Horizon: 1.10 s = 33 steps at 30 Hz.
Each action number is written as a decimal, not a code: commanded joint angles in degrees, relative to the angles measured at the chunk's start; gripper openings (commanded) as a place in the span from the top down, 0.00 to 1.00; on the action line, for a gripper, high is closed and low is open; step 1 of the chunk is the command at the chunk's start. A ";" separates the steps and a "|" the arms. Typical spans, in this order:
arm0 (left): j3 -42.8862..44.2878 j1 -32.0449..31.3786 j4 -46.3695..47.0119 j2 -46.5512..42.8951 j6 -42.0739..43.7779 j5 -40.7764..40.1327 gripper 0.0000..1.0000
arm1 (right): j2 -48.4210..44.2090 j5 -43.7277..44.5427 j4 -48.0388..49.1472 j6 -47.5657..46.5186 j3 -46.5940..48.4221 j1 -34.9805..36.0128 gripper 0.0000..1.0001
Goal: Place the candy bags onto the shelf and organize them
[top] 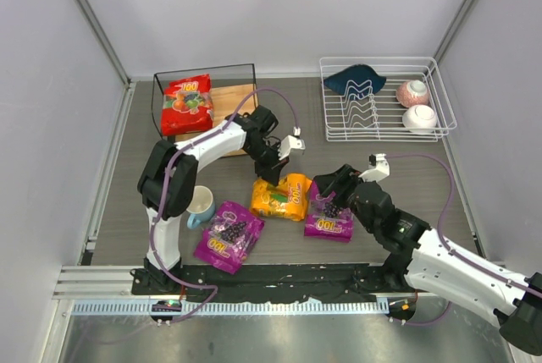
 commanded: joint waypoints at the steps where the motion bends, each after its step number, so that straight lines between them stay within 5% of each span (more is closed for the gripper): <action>1: -0.28 -0.92 -5.93 1.63 -2.93 0.83 1.00 | -0.64 1.60 1.98 -0.21 0.00 0.22 0.30; 10: 2.62 0.22 2.14 -2.94 -21.71 -1.45 1.00 | -0.55 1.24 1.98 0.23 -0.17 0.22 0.30; 16: 2.53 2.41 11.90 -10.40 -34.64 -10.50 1.00 | -1.17 2.03 1.63 0.58 -0.61 0.22 0.30; 33: 13.76 4.52 13.41 -24.12 -46.17 -12.00 1.00 | 0.94 2.47 2.95 1.28 -0.88 0.31 0.30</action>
